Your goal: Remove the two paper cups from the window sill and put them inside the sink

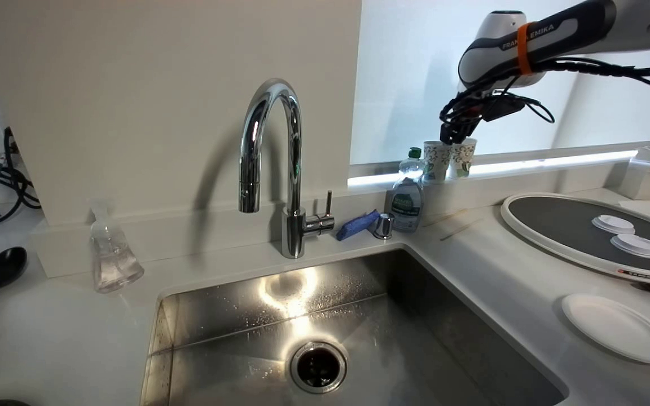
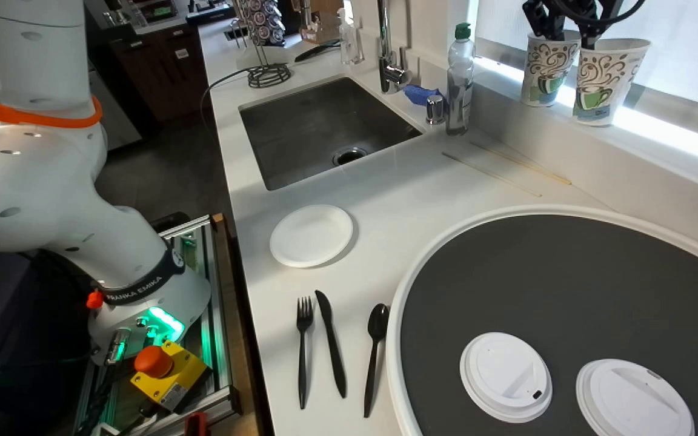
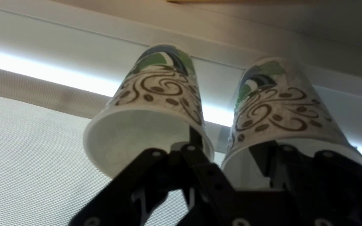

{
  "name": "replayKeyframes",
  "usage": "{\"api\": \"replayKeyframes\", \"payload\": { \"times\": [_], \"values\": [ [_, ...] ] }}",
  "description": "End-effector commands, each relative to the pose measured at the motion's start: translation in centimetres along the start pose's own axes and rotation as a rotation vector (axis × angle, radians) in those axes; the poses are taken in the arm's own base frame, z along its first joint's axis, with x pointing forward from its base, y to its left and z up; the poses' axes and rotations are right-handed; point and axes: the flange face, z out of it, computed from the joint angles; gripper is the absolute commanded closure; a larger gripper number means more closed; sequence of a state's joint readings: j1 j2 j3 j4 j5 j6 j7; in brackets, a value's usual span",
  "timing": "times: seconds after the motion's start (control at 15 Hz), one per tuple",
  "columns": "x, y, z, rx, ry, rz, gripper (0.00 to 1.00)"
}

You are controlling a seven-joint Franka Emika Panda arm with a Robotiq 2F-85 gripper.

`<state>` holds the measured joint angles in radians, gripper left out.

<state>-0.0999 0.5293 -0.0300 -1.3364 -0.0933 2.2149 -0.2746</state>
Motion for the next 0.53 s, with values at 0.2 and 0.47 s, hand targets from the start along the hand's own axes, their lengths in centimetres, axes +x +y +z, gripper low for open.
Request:
{"api": "replayKeyframes", "payload": {
  "times": [0.2,0.47],
  "values": [
    [0.20,-0.27,0.44,0.004,-0.001,0.014,1.00],
    [0.39,-0.04,0.02,0.001,0.009,0.017,1.00]
  ]
}}
